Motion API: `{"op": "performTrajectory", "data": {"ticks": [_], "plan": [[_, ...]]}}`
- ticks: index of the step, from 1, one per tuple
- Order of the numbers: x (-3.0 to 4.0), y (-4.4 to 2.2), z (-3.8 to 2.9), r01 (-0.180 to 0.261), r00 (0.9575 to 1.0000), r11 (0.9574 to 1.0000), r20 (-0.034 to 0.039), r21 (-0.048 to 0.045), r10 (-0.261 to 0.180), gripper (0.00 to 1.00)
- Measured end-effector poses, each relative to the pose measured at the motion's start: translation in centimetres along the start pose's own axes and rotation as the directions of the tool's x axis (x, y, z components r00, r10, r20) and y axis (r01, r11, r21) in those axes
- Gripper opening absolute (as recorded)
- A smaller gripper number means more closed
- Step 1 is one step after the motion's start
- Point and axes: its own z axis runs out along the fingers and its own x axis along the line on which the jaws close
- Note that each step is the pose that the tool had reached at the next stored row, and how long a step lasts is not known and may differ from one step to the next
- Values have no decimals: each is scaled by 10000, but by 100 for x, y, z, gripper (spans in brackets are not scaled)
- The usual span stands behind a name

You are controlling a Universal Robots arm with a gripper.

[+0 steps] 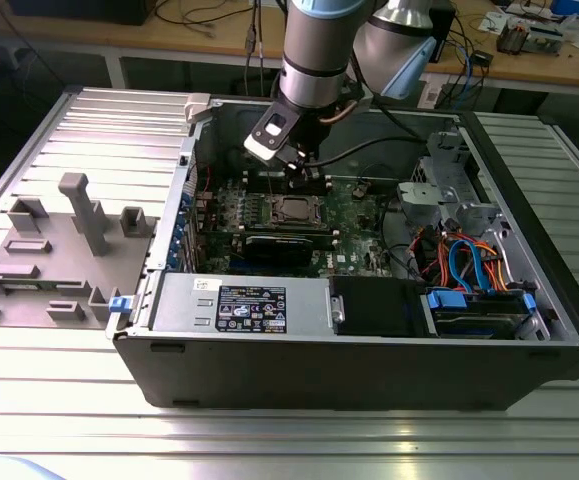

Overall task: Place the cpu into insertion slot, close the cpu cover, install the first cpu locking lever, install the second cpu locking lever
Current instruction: 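Install the first cpu locking lever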

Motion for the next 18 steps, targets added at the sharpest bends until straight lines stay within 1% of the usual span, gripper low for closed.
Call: {"op": "performTrajectory", "data": {"ticks": [2, 4, 5, 7, 9, 11, 13, 14, 15, 18], "plan": [[0, 0, 1, 280, 9996, 9996, 2, 27, -280, 11], [0, 0, 2, 655, 9979, 9978, 5, 63, -655, 11], [0, 0, 1, 886, 9961, 9960, 7, 87, -886, 11], [0, 0, 1, 1291, 9916, 9915, 10, 130, -1291, 11], [0, 0, 1, 1586, 9873, 9872, 12, 156, -1587, 11], [-1, 1, 1, 1944, 9809, 9808, 27, 169, -1945, 11], [0, 1, 2, 2321, 9726, 9726, 100, 103, -2322, 11], [0, 1, 2, 2573, 9662, 9663, 157, 51, -2573, 11], [-1, 0, 1, 2731, 9618, 9620, 161, 63, -2732, 11], [0, 0, 1, 2756, 9611, 9613, 148, 55, -2757, 11]]}}
